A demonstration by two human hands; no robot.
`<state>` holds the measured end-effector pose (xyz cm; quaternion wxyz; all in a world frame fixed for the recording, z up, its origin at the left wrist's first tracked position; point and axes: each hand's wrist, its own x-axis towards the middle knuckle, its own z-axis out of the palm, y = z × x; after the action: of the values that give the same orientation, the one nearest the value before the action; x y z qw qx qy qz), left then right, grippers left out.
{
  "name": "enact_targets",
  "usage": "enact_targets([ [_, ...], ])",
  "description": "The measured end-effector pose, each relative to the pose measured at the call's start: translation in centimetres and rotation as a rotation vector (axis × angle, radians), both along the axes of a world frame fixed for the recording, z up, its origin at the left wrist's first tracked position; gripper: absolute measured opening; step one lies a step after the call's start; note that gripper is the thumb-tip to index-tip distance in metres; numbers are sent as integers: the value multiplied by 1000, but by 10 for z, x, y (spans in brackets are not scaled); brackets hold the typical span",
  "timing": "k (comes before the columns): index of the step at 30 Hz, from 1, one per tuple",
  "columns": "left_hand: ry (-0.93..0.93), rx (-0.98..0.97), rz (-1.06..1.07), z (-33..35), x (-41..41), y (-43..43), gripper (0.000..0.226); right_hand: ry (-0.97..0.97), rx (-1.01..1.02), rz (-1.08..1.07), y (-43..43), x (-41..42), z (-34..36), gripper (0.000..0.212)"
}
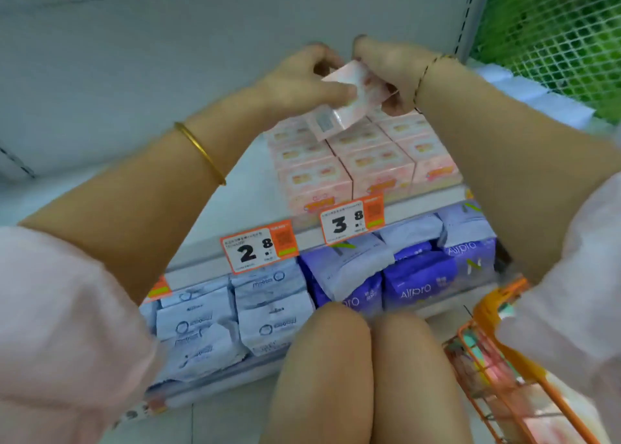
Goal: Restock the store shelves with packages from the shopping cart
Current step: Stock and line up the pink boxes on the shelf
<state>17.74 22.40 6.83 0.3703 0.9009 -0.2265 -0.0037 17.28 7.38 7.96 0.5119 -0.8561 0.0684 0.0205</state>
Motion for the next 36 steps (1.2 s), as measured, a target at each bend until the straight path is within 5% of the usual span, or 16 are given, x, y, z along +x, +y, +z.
enact_targets([
  [3,-208,330,35,0,35,-2,87,62,28,-124,6,35,-14,26],
  [7,-293,532,53,-2,74,-10,92,-3,-33,-224,9,73,-4,31],
  [18,-24,162,59,-23,138,-7,73,-63,-59,-201,-9,122,-34,11],
  [23,78,191,72,-37,145,-5,95,-93,-236,-155,-6,137,-52,22],
  [28,85,232,65,-48,149,-8,76,-94,-519,-115,-12,141,-60,7],
  [36,102,439,66,-69,149,-5,75,0,-724,-100,-10,140,-89,27],
])
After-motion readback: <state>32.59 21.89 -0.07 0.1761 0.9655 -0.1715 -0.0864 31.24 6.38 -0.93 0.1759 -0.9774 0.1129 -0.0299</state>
